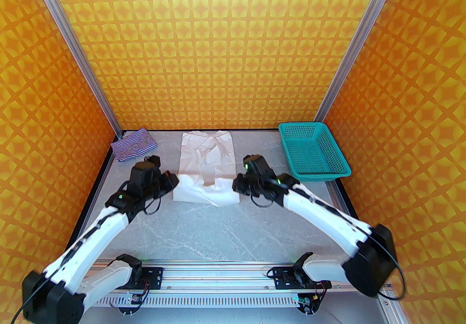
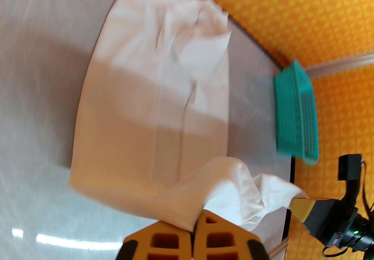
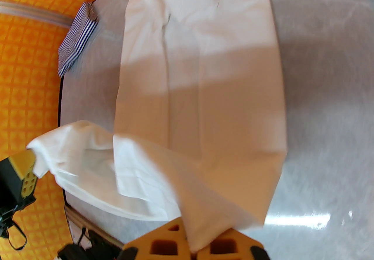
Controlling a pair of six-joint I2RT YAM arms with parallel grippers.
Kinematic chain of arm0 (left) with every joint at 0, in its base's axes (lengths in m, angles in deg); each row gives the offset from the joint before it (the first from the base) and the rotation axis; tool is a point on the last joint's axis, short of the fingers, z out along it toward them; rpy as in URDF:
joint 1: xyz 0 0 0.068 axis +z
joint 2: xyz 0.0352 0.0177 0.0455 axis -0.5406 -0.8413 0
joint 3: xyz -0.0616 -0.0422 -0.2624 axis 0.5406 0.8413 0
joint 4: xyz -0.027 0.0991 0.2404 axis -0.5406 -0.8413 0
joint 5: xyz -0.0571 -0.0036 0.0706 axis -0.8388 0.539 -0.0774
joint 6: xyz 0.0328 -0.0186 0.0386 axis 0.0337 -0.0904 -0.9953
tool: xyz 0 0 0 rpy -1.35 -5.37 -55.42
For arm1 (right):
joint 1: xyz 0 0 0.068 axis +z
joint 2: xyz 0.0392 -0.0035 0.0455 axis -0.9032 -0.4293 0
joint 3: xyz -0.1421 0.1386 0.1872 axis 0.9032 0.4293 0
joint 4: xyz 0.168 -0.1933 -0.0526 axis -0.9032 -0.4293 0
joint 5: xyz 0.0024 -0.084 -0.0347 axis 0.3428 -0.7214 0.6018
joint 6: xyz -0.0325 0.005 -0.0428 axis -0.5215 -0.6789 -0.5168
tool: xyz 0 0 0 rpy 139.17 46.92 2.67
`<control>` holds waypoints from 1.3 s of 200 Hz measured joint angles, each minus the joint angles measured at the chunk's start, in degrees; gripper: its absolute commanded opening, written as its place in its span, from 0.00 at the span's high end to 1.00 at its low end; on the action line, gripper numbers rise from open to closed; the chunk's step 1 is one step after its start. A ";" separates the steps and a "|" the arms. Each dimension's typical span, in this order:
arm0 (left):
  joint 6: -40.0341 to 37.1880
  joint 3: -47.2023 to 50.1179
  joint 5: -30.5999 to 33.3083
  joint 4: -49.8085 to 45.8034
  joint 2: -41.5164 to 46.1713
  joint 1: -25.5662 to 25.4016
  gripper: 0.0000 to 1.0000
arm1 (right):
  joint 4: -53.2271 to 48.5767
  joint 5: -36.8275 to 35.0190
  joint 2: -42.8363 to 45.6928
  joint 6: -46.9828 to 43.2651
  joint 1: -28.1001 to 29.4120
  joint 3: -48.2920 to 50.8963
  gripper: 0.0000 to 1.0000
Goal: Fold and stack the mixed laundry pile
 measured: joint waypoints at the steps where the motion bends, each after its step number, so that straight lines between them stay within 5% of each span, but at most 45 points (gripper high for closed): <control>1: 0.00 -0.07 -0.02 0.15 -0.15 0.04 1.00 | 0.20 0.11 -0.44 -0.20 -0.17 -0.31 1.00; 111: -0.24 -5.07 -3.13 18.51 -25.40 7.37 1.00 | 10.84 14.91 -27.67 -6.45 -10.08 -16.06 1.00; 162: -0.44 -7.78 -8.22 26.14 -38.71 9.75 1.00 | 14.82 18.51 -34.60 -6.62 -13.68 -17.75 0.88; 185: -1.20 -8.59 -9.90 28.79 -42.16 10.64 0.75 | 18.18 20.20 -37.22 -5.57 -15.34 -17.75 0.65; 208: -1.92 -9.03 -10.78 30.69 -43.76 11.85 0.64 | 21.64 21.62 -39.12 -5.18 -16.46 -17.79 0.56; 237: -4.09 -9.60 -11.23 31.50 -44.02 13.46 0.50 | 26.27 23.98 -40.52 -3.50 -17.53 -17.84 0.53; 260: -6.32 -10.29 -11.23 31.04 -43.04 14.88 0.48 | 28.83 24.87 -40.15 -2.97 -17.92 -17.79 0.51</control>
